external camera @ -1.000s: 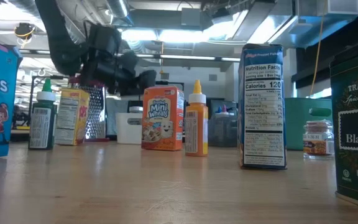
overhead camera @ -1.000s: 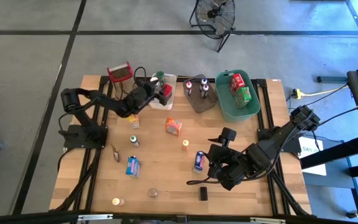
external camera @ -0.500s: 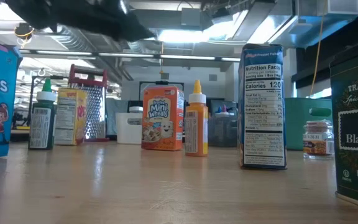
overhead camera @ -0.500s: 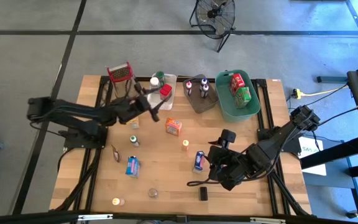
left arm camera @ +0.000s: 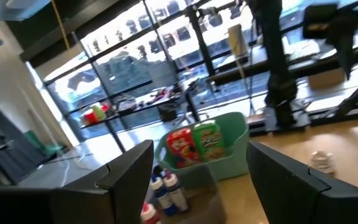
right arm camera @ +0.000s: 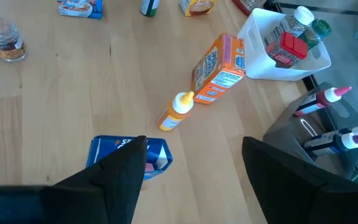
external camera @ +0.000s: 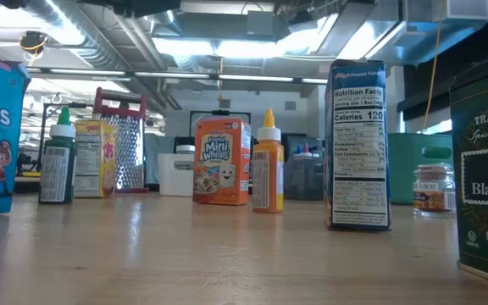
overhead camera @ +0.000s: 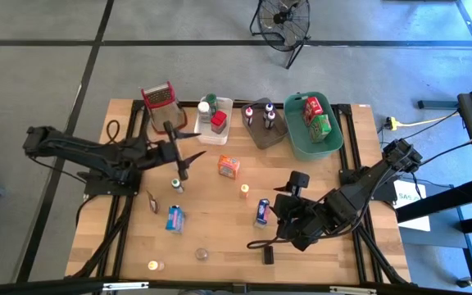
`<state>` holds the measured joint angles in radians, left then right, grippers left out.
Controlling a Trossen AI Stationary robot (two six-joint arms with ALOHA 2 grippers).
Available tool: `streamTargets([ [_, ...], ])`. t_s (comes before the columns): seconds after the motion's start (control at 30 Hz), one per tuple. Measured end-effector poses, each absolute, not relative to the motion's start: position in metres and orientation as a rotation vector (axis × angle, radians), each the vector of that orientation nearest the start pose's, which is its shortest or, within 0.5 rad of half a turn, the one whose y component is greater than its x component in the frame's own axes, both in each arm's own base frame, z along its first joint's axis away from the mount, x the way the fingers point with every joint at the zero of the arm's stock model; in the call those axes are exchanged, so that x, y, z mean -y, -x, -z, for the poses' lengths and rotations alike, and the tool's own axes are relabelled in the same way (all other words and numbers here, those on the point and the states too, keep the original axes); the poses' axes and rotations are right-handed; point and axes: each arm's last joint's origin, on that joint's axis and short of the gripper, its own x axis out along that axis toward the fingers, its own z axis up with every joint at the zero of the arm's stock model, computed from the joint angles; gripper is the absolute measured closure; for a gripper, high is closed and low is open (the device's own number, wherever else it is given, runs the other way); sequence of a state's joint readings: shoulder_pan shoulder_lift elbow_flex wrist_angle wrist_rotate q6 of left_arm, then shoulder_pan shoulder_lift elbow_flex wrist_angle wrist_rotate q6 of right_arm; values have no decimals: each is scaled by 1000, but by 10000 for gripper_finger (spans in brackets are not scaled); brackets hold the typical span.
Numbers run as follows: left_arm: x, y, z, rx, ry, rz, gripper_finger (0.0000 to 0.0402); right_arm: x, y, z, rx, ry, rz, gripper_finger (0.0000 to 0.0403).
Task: Pick & Place Kitchen Items
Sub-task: Put the yellow cereal box into the green bin
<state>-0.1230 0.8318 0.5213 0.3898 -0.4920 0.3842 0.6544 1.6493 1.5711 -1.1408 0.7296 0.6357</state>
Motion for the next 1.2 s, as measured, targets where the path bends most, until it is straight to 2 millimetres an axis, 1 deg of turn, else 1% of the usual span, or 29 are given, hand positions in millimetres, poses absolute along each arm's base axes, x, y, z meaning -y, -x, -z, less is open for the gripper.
streamTargets([
  [0.13, 17, -186, -287, -1, -357, -305, 148, -180, -266, -323, -851, 185, 345, 137],
  [0.27, 23, -186, -281, -49, -379, -221, 148, -181, -265, -322, -893, 113, 319, 137],
  [0.4, 24, -185, -275, -110, -399, -198, 148, -183, -264, -321, -918, 57, 302, 137],
  [0.5, 24, -185, -274, -114, -400, -199, 148, -177, -269, -322, -894, 112, 318, 137],
  [0.63, 24, -185, -275, -104, -397, -197, 148, -164, -280, -324, -883, 158, 324, 137],
  [0.7, 24, -185, -275, -104, -397, -197, 148, -158, -286, -324, -885, 129, 320, 137],
  [0.8, 24, -185, -275, -104, -398, -197, 148, -152, -291, -323, -935, 59, 271, 136],
  [0.9, 24, -185, -275, -104, -398, -197, 148, -151, -293, -322, -978, -26, 218, 127],
  [1.0, 24, -185, -274, -116, -401, -195, 148, -152, -296, -324, -952, -51, 203, 113],
  [1.1, 24, -185, -273, -129, -405, -192, 148, -149, -301, -326, -914, 47, 187, 102],
  [1.2, 24, -185, -272, -131, -398, -192, 148, -137, -309, -328, -871, 166, 204, 98],
])
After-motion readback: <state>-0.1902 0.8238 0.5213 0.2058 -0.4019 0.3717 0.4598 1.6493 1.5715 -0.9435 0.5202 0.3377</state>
